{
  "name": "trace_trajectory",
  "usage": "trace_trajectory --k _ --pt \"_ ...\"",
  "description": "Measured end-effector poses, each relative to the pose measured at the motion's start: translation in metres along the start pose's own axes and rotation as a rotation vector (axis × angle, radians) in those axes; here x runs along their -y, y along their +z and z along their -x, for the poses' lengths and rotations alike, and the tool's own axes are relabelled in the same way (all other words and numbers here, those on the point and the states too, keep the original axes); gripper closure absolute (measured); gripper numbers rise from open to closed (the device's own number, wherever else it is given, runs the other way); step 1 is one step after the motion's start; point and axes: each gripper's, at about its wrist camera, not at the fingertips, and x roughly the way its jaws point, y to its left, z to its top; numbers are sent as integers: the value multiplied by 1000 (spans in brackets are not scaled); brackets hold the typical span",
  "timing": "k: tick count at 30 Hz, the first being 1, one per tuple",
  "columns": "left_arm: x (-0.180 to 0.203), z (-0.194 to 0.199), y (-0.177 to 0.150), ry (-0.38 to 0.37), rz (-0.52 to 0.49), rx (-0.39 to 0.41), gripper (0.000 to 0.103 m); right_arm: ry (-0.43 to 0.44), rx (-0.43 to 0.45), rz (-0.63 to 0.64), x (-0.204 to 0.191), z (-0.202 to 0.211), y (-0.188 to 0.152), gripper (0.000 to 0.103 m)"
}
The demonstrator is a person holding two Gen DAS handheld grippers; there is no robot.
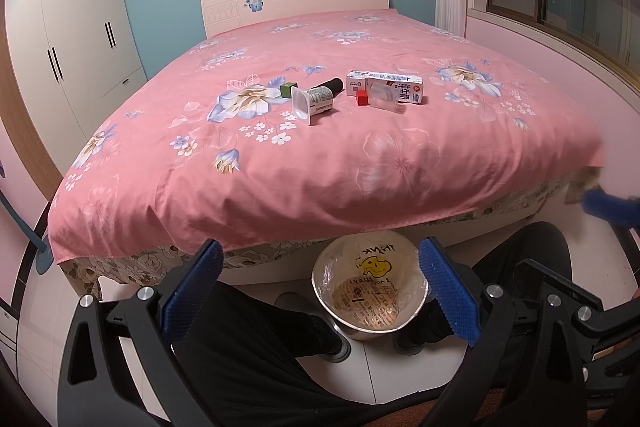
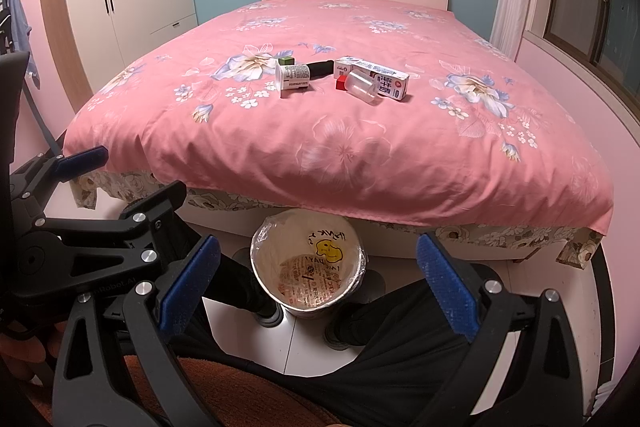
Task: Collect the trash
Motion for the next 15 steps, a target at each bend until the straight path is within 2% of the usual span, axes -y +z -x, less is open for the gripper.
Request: trace_trajectory --k 15 --pt "0 0 0 -2 0 -2 3 0 0 0 0 0 0 6"
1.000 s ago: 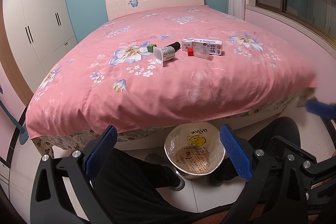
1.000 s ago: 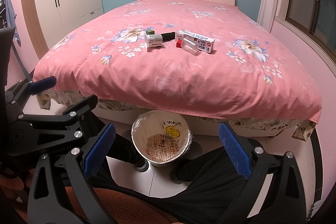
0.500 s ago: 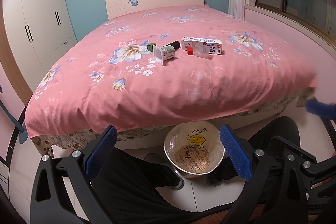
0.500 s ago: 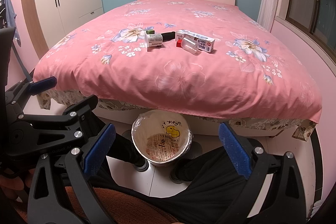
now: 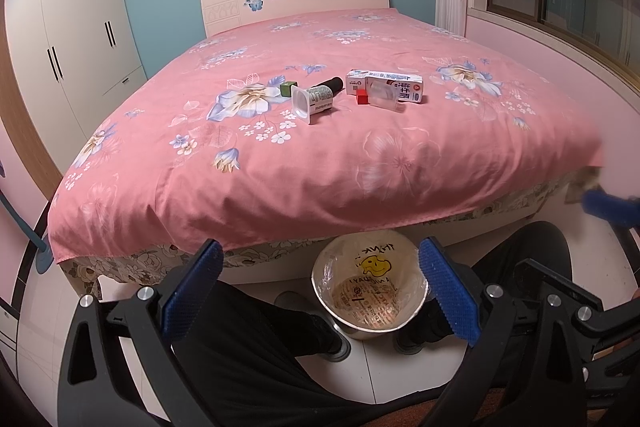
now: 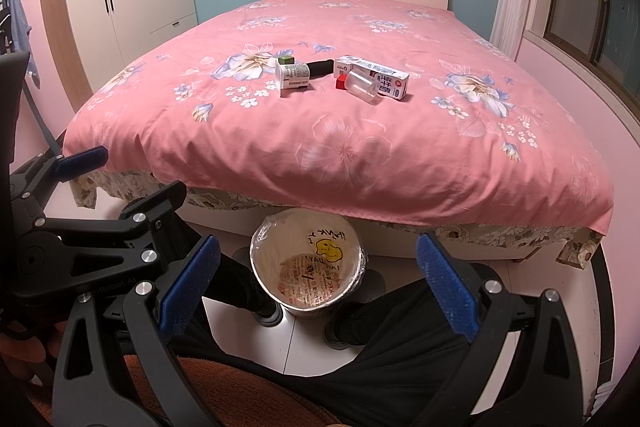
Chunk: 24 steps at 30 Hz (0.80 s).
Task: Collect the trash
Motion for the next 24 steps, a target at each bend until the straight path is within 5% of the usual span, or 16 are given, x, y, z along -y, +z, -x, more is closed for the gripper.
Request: trace_trajectory --k 16,24 --pt "0 -2 -2 0 -1 1 3 0 1 1 0 -1 0 6" --pt "5 -14 1 -74 -29 -11 3 52 -26 19 9 -16 3 6"
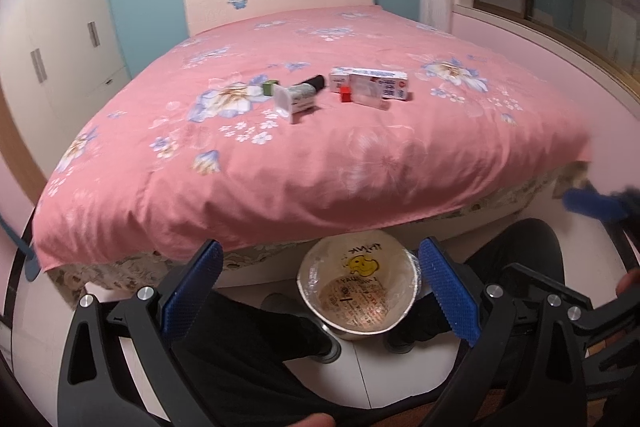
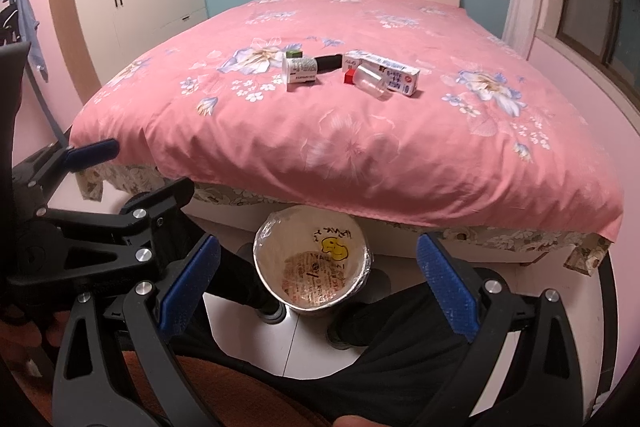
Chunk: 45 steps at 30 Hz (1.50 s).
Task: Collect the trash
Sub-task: 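Move both tools over the bed toward the yogurt cup and milk carton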
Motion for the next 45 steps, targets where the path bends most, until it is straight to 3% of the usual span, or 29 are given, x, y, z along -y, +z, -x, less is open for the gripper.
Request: trace_trajectory --k 4,11,24,33,45 --pt "-3 -15 6 -54 -16 -35 3 48 -10 21 11 -11 4 6" --pt "-25 -44 23 -81 -8 -75 3 151 -52 11 43 -29 19 7" --pt "-37 -62 49 -82 26 -63 3 176 -9 68 72 -35 51 7" --pt "-44 -77 62 -50 -1 -53 3 204 -61 147 91 -55 74 7" --pt "-63 -110 102 -107 -32 -99 3 281 -135 225 109 -84 115 7"
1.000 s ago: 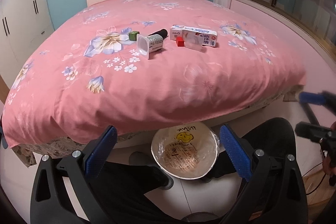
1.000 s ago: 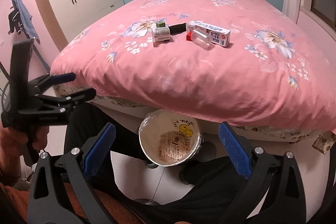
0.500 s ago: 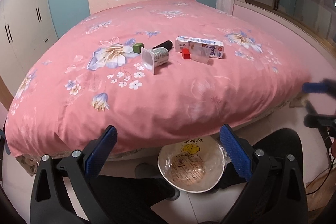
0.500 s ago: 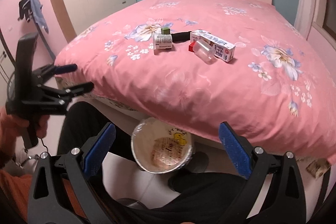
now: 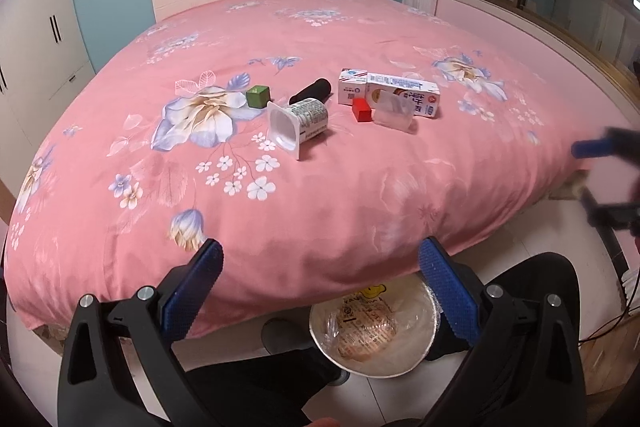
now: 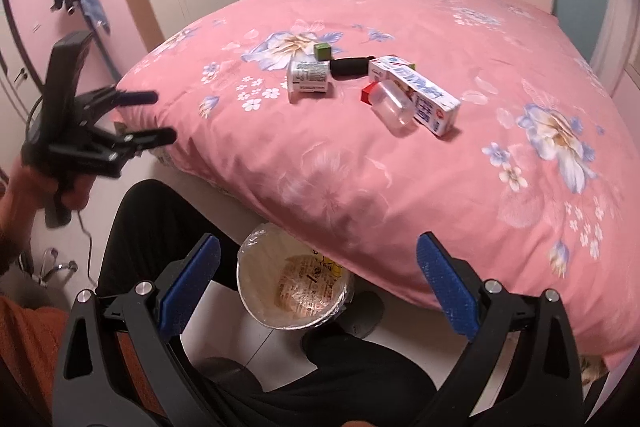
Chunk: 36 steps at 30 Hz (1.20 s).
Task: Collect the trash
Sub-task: 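Move both tools over the bed toward the yogurt cup and milk carton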
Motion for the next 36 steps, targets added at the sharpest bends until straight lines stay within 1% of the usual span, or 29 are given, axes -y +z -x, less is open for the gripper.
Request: trace_trajectory --k 1,6,7,9,11,12,16,17,20,24,27,29,31,34,36 --pt "-3 -3 6 -11 -4 -6 3 2 -7 9 1 -2 2 7" --pt "-13 -12 23 12 -27 -13 3 29 -59 58 10 -15 16 7" --pt "-14 -13 27 5 -29 -17 3 24 -66 63 12 -17 19 7" --pt "-17 -16 32 0 -34 -22 3 42 -85 76 18 -22 24 7" --pt "-18 -20 40 -2 -64 -25 3 23 -90 91 23 -24 30 7" --pt "-18 -21 40 -4 -70 -25 3 28 -93 101 25 -25 32 7" --pt "-22 -34 52 -37 -108 -35 3 -19 -89 167 34 -28 41 7" --pt "-23 -37 55 -64 -122 -40 3 -23 -87 191 36 -28 43 7" --pt "-25 -46 63 -117 -171 -50 3 0 -81 243 45 -28 47 7" --pt "-28 -57 74 -110 -227 -60 3 24 -69 321 55 -26 56 7" --pt "-29 -65 81 -90 -273 -55 3 58 -74 317 65 -27 65 7" --pt "-31 -72 86 -88 -284 -64 3 101 -106 300 73 -32 70 7" --pt "-34 -80 92 -90 -280 -75 3 121 -136 274 83 -40 76 7" --pt "-37 -88 99 -85 -289 -79 3 106 -159 273 92 -49 82 7" --pt "-40 -95 106 -110 -288 -90 3 100 -178 279 97 -55 84 7"
